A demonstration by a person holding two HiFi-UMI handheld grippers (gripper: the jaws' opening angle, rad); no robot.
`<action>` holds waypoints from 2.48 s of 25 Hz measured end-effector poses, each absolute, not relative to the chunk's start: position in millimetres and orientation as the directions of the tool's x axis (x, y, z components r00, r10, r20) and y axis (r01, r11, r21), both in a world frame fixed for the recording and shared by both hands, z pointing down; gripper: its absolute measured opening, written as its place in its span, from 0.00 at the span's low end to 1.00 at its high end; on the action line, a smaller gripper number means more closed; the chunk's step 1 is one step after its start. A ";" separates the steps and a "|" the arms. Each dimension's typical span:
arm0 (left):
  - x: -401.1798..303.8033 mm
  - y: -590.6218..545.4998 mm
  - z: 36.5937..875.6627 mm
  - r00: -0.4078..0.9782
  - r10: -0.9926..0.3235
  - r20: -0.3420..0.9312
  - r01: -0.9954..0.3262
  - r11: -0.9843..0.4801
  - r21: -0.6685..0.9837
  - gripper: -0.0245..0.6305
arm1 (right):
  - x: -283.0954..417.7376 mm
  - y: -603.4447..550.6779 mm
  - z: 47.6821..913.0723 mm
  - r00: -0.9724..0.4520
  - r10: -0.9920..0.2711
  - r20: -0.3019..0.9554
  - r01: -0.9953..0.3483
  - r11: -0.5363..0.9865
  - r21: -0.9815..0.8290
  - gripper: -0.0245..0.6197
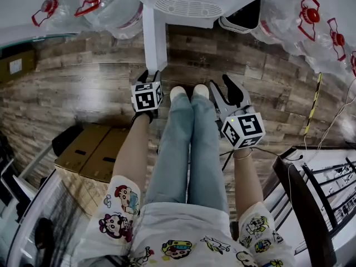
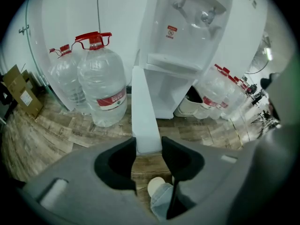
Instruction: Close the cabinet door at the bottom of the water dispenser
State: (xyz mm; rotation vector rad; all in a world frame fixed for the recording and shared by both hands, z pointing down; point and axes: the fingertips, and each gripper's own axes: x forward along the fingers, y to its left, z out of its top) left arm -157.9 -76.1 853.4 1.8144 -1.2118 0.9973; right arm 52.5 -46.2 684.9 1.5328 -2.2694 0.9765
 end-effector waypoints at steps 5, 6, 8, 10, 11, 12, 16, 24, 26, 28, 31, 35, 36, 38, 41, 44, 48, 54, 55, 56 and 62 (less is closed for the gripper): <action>-148.0 -75.7 853.6 0.234 -0.389 0.891 -0.953 -0.273 0.131 0.30 | 65.8 -44.3 688.9 -0.398 -0.747 0.533 -0.895 0.188 -0.404 0.30; -145.1 -74.8 853.9 0.229 -0.389 0.892 -0.955 -0.266 0.130 0.30 | 68.6 -42.9 690.2 -0.394 -0.747 0.535 -0.896 0.181 -0.406 0.30; -139.8 -73.7 854.6 0.218 -0.387 0.896 -0.959 -0.254 0.124 0.30 | 74.8 -38.6 692.8 -0.380 -0.751 0.541 -0.898 0.157 -0.412 0.30; -133.4 -74.6 855.0 0.206 -0.382 0.901 -0.963 -0.245 0.116 0.30 | 83.0 -34.3 694.6 -0.359 -0.757 0.546 -0.900 0.127 -0.417 0.30; -129.7 -74.5 855.3 0.199 -0.380 0.903 -0.965 -0.239 0.112 0.30 | 87.8 -32.0 695.5 -0.350 -0.759 0.549 -0.901 0.113 -0.419 0.30; -125.4 -73.6 855.8 0.191 -0.378 0.906 -0.967 -0.233 0.107 0.30 | 93.0 -29.7 696.6 -0.342 -0.760 0.552 -0.902 0.101 -0.420 0.30; -103.3 -73.0 858.8 0.169 -0.375 0.912 -0.968 -0.239 0.081 0.31 | 118.3 -26.1 701.7 -0.316 -0.766 0.559 -0.903 0.062 -0.424 0.30; -65.0 -79.8 862.3 0.162 -0.380 0.911 -0.966 -0.249 0.068 0.34 | 163.6 -12.5 715.7 -0.236 -0.774 0.588 -0.901 -0.052 -0.431 0.30; -54.9 -80.8 862.4 0.160 -0.379 0.911 -0.966 -0.248 0.067 0.34 | 173.0 -9.9 718.3 -0.227 -0.771 0.595 -0.898 -0.071 -0.435 0.30; -44.4 -81.9 862.7 0.162 -0.378 0.911 -0.967 -0.246 0.070 0.35 | 180.9 -8.8 720.3 -0.219 -0.768 0.601 -0.896 -0.087 -0.436 0.30; -29.9 -85.6 862.2 0.176 -0.374 0.910 -0.966 -0.243 0.087 0.35 | 188.0 -11.9 722.8 -0.212 -0.766 0.607 -0.893 -0.101 -0.439 0.30; -7.5 -90.7 862.0 0.202 -0.365 0.909 -0.959 -0.262 0.108 0.35 | 198.6 -20.1 724.6 -0.202 -0.765 0.612 -0.893 -0.112 -0.436 0.29; -1.8 -92.2 862.0 0.209 -0.361 0.909 -0.956 -0.273 0.111 0.35 | 201.7 -22.1 725.0 -0.199 -0.765 0.613 -0.894 -0.115 -0.434 0.29; 8.4 -96.1 862.1 0.221 -0.354 0.909 -0.947 -0.302 0.113 0.32 | 207.3 -25.8 726.1 -0.190 -0.765 0.615 -0.895 -0.122 -0.428 0.29; 22.6 -104.5 862.0 0.241 -0.347 0.906 -0.931 -0.347 0.115 0.29 | 214.6 -30.1 729.4 -0.178 -0.764 0.620 -0.895 -0.136 -0.425 0.29; 36.0 -113.2 862.5 0.256 -0.341 0.904 -0.912 -0.395 0.110 0.26 | 220.2 -32.3 732.6 -0.168 -0.765 0.622 -0.891 -0.152 -0.428 0.29; 52.6 -125.0 863.2 0.275 -0.332 0.902 -0.896 -0.430 0.115 0.25 | 227.7 -34.6 738.0 -0.151 -0.764 0.628 -0.884 -0.180 -0.431 0.29; 72.8 -141.7 866.2 0.288 -0.314 0.905 -0.870 -0.480 0.111 0.24 | 240.6 -38.7 745.9 -0.114 -0.760 0.639 -0.870 -0.234 -0.434 0.29; 76.5 -145.0 866.6 0.293 -0.312 0.904 -0.864 -0.491 0.111 0.24 | 242.6 -39.2 747.0 -0.109 -0.760 0.640 -0.868 -0.242 -0.435 0.29; 80.5 -148.7 866.7 0.298 -0.309 0.903 -0.857 -0.504 0.110 0.24 | 244.5 -39.8 748.2 -0.104 -0.760 0.642 -0.865 -0.249 -0.435 0.29; 93.7 -174.6 871.2 0.303 -0.306 0.903 -0.856 -0.504 0.116 0.27 | 252.5 -42.3 754.5 -0.088 -0.754 0.650 -0.855 -0.278 -0.438 0.29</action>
